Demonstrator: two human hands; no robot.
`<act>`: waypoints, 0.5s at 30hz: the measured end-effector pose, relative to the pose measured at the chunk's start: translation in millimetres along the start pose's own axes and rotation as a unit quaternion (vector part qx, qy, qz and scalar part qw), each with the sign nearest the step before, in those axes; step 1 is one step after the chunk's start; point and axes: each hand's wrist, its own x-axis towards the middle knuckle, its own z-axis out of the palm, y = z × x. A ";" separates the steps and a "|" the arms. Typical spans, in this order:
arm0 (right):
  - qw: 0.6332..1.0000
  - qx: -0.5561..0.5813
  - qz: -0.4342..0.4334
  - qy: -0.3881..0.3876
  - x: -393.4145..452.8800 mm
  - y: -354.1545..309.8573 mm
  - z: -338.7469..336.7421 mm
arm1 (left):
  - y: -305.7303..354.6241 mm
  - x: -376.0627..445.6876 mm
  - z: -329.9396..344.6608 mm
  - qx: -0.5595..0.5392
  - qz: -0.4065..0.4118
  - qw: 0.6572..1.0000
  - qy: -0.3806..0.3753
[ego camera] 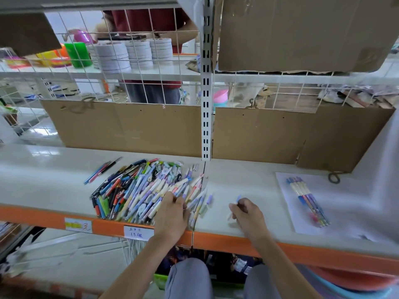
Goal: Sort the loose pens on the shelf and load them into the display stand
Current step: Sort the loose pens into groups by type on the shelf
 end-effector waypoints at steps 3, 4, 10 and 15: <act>0.998 0.059 -0.003 -0.004 1.1 1.4 -1.3 | 1.8 -0.9 1.0 -0.054 0.073 0.995 0.052; 0.997 0.080 -0.010 -0.006 1.2 1.5 -1.9 | 2.5 -2.0 1.3 -0.079 0.100 0.990 0.057; 0.967 0.252 -0.015 0.018 -2.9 0.0 -8.4 | 7.7 -12.0 10.5 -0.087 0.167 0.982 -0.008; 0.958 0.286 -0.008 0.030 -5.2 -2.0 -10.4 | 15.3 -18.1 11.0 -0.111 0.152 0.982 -0.023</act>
